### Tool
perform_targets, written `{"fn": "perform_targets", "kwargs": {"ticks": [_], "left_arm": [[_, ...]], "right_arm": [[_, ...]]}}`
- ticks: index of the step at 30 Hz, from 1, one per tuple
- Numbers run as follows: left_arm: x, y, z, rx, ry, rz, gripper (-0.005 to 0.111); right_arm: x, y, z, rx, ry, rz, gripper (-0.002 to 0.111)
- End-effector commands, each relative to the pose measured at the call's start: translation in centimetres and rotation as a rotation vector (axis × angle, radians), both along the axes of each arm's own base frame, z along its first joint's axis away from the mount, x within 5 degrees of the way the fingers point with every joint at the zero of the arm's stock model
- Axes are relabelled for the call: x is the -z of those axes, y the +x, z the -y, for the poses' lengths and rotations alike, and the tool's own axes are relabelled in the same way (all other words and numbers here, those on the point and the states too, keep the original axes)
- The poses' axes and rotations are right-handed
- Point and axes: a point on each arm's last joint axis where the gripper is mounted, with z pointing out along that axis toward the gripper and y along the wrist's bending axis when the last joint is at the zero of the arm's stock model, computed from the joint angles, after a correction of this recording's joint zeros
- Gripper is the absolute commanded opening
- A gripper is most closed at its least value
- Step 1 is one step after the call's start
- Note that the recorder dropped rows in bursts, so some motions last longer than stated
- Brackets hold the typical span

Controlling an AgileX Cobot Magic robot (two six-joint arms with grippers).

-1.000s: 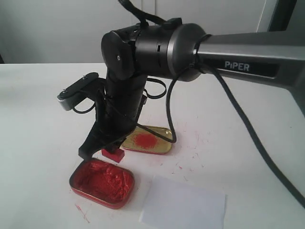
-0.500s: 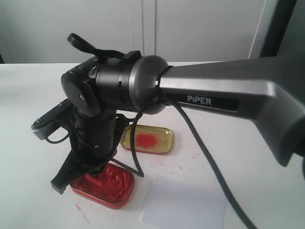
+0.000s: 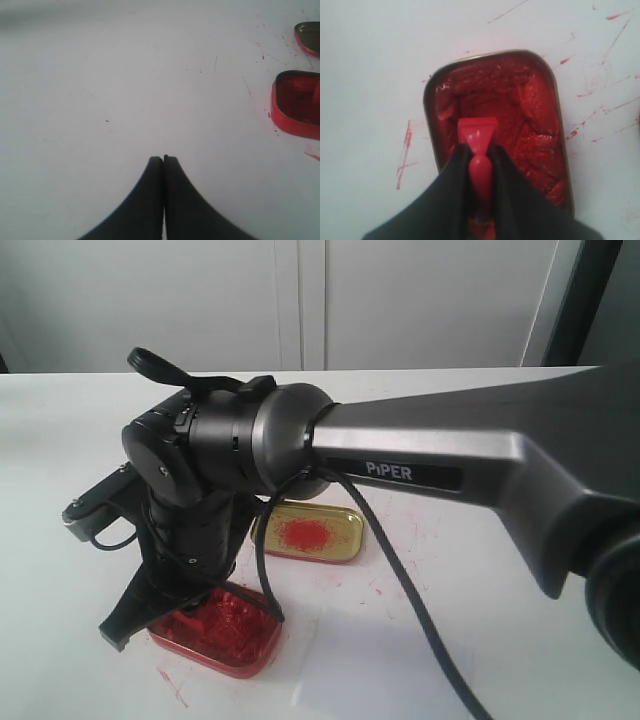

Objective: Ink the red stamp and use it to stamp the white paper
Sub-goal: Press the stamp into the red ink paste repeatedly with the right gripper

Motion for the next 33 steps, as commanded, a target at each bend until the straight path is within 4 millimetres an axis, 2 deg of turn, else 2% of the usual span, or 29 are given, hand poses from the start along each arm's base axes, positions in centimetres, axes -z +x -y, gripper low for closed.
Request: {"fn": "perform_targets", "kwargs": {"ticks": [1,12,33], "left_arm": [[0.1,0.0,0.0,-0.002,-0.015,0.000,0.000],[0.1,0.0,0.0,-0.002,-0.015,0.000,0.000],[0.1,0.0,0.0,-0.002,-0.015,0.000,0.000]], "right_arm": [[-0.2,0.4,0.0,0.022,0.012,0.034,0.000],[1.2,0.7,-0.1,0.055,-0.019,0.032,0.000],[1.1,0.9,-0.1,0.043,-0.018,0.063,0.000]]}}
